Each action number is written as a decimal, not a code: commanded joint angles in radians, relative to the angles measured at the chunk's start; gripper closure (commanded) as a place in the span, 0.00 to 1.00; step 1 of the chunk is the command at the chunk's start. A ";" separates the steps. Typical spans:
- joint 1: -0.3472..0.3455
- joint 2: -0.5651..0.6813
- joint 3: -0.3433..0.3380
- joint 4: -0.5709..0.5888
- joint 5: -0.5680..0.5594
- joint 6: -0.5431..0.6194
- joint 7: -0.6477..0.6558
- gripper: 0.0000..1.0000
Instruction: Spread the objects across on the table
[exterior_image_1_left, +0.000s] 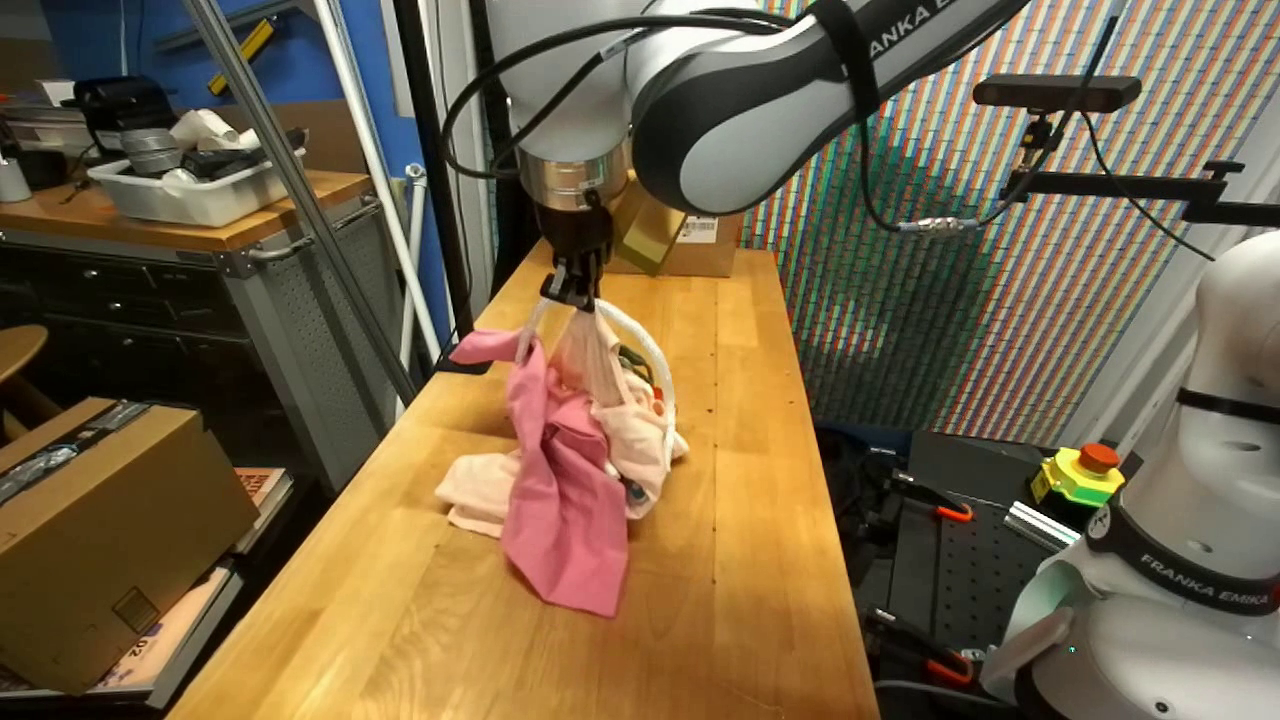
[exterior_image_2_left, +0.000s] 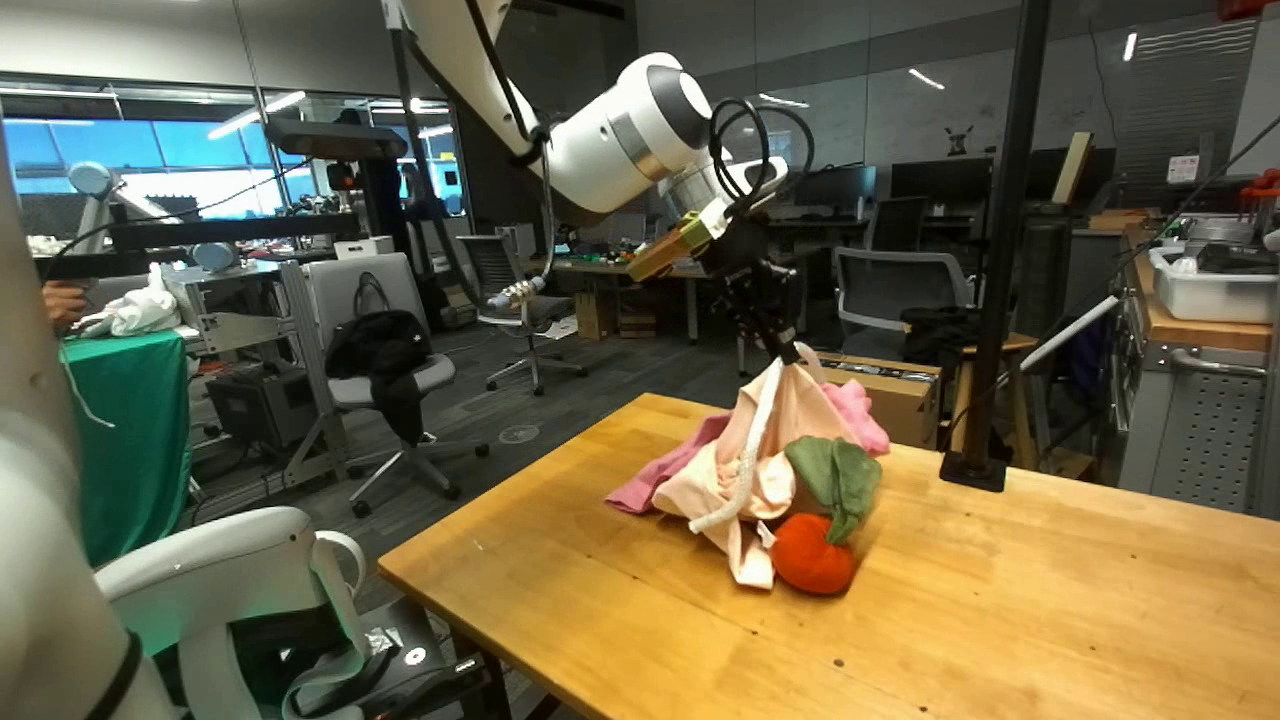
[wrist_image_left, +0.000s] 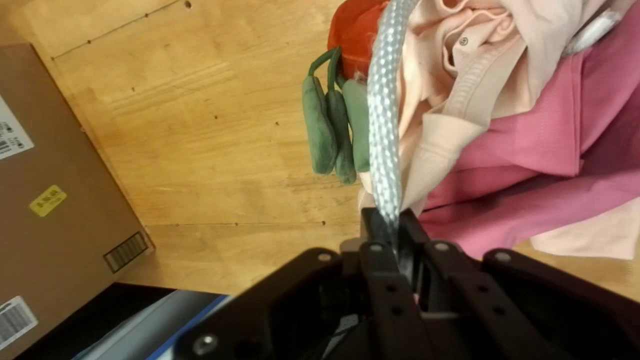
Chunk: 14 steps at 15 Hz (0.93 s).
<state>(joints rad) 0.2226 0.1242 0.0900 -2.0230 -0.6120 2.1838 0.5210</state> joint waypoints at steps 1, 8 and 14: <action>0.001 -0.063 0.006 0.002 -0.101 -0.043 0.095 0.94; -0.004 -0.148 0.050 0.049 -0.122 -0.136 0.144 0.94; 0.003 -0.175 0.123 0.228 -0.053 -0.315 0.114 0.94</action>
<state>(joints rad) 0.2232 -0.0435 0.1850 -1.8974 -0.6966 1.9584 0.6472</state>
